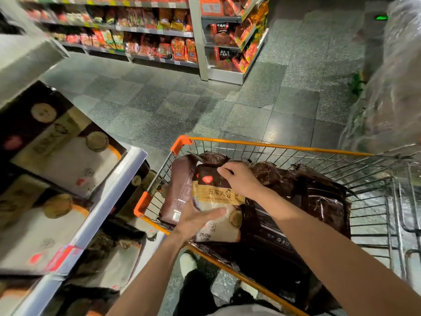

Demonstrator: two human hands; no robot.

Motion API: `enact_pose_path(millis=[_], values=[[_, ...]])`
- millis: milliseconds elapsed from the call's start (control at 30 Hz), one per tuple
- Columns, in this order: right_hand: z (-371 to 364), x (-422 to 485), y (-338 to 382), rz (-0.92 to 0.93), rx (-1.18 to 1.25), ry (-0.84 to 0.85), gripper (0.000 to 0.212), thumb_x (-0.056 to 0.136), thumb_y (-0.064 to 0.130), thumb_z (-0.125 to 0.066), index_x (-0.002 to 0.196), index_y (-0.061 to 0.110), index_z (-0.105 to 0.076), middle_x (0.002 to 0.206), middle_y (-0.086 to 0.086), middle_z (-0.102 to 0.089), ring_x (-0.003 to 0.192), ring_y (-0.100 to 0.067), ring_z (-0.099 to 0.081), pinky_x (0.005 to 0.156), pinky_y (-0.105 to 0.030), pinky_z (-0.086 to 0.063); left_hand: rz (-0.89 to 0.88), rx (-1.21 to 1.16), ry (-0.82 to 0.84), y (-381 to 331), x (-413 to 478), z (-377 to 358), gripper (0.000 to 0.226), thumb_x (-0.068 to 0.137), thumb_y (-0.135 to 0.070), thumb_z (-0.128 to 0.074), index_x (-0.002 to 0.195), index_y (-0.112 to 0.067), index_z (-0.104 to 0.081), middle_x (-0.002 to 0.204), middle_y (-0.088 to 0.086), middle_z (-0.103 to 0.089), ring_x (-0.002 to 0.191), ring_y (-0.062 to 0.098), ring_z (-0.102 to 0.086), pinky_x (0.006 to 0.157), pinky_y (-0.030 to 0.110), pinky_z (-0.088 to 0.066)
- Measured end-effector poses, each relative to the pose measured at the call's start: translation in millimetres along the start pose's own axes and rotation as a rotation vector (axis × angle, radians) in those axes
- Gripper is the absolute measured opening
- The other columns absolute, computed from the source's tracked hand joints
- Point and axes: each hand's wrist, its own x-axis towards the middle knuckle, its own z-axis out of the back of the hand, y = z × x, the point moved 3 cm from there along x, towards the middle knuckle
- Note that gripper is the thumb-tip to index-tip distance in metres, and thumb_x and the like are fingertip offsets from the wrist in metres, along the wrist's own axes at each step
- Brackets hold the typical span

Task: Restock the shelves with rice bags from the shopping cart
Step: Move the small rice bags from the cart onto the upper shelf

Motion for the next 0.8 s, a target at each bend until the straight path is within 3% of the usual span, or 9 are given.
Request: enact_pose_path(millis=[67,167,233,300,367,467,600,700,800], values=[[-7.7,7.4,5.1,0.006,0.007,-0.014,0.029,0.099,0.034,-0.053,0.103,0.011,-0.071,0.101,-0.003,-0.070,0.097,-0.020,-0.062,0.088,-0.037,-0.047,-0.021,0.070,-0.122,1.0,1.0,19.8,0.046,0.072,-0.014,-0.087,0.107,-0.020,-0.058,0.097,-0.018,-0.068,0.100,0.005,-0.067,0.070,0.005,-0.048],[-6.8,14.0,4.4,-0.012,0.046,-0.107,0.033,0.094,0.041,-0.060,0.107,0.013,-0.070,0.108,0.002,-0.070,0.101,-0.012,-0.061,0.088,-0.029,-0.047,-0.062,0.162,-0.200,8.0,8.7,50.1,0.092,0.060,-0.042,-0.093,0.137,-0.026,-0.048,0.125,-0.018,-0.064,0.114,-0.002,-0.061,0.090,0.014,-0.051],[-8.7,18.7,-1.3,-0.055,0.053,-0.103,0.036,0.092,0.044,-0.061,0.112,0.015,-0.069,0.111,0.005,-0.068,0.101,-0.009,-0.061,0.079,-0.019,-0.045,0.037,0.080,-0.147,9.0,11.7,64.5,0.075,0.064,-0.036,-0.093,0.130,-0.024,-0.058,0.115,-0.009,-0.073,0.103,0.005,-0.069,0.087,0.023,-0.056],[-11.9,24.8,-8.1,-0.094,0.021,-0.109,0.037,0.091,0.043,-0.063,0.115,0.014,-0.068,0.108,0.005,-0.067,0.100,-0.011,-0.063,0.075,-0.017,-0.041,0.050,0.033,-0.172,9.4,19.2,79.0,0.041,0.072,-0.022,-0.089,0.108,-0.023,-0.069,0.100,-0.004,-0.077,0.091,0.009,-0.073,0.076,0.021,-0.057],[-16.7,33.3,-12.3,-0.103,-0.015,-0.136,0.037,0.090,0.041,-0.066,0.113,0.012,-0.069,0.105,0.003,-0.068,0.099,-0.014,-0.063,0.079,-0.018,-0.041,0.065,0.031,-0.222,10.8,28.7,96.6,0.030,0.072,-0.024,-0.088,0.097,-0.023,-0.072,0.091,-0.007,-0.078,0.088,0.010,-0.074,0.076,0.020,-0.057],[-31.6,50.5,-15.2,-0.158,-0.088,-0.107,0.038,0.089,0.041,-0.067,0.116,0.015,-0.067,0.114,0.001,-0.068,0.106,-0.016,-0.061,0.092,-0.029,-0.048,0.094,0.013,-0.240,11.8,43.1,120.4,0.032,0.070,-0.029,-0.090,0.095,-0.022,-0.072,0.087,-0.006,-0.077,0.085,0.007,-0.074,0.085,0.028,-0.058],[-51.4,72.6,-17.5,-0.228,-0.297,-0.055,0.047,0.089,0.041,-0.067,0.128,0.016,-0.061,0.126,-0.002,-0.064,0.119,-0.021,-0.057,0.099,-0.038,-0.048,0.118,-0.023,-0.253,12.0,53.5,140.9,0.027,0.075,-0.024,-0.086,0.089,-0.021,-0.064,0.077,-0.007,-0.071,0.061,-0.001,-0.067,0.055,0.009,-0.050],[-63.1,82.9,-23.1,-0.286,-0.406,-0.043,0.047,0.090,0.043,-0.066,0.128,0.016,-0.062,0.126,-0.006,-0.063,0.121,-0.025,-0.054,0.097,-0.039,-0.048,0.142,-0.088,-0.220,21.3,61.2,151.3,0.033,0.076,-0.024,-0.086,0.101,-0.019,-0.065,0.093,0.001,-0.077,0.077,0.011,-0.074,0.065,0.027,-0.060],[-68.6,85.4,-24.3,-0.314,-0.442,-0.135,0.029,0.095,0.036,-0.060,0.109,0.013,-0.072,0.112,-0.008,-0.068,0.111,-0.028,-0.059,0.089,-0.039,-0.048,0.194,-0.138,-0.173,33.4,68.7,158.8,0.042,0.073,-0.030,-0.088,0.106,-0.023,-0.062,0.104,0.002,-0.076,0.091,0.019,-0.074,0.083,0.040,-0.060]])
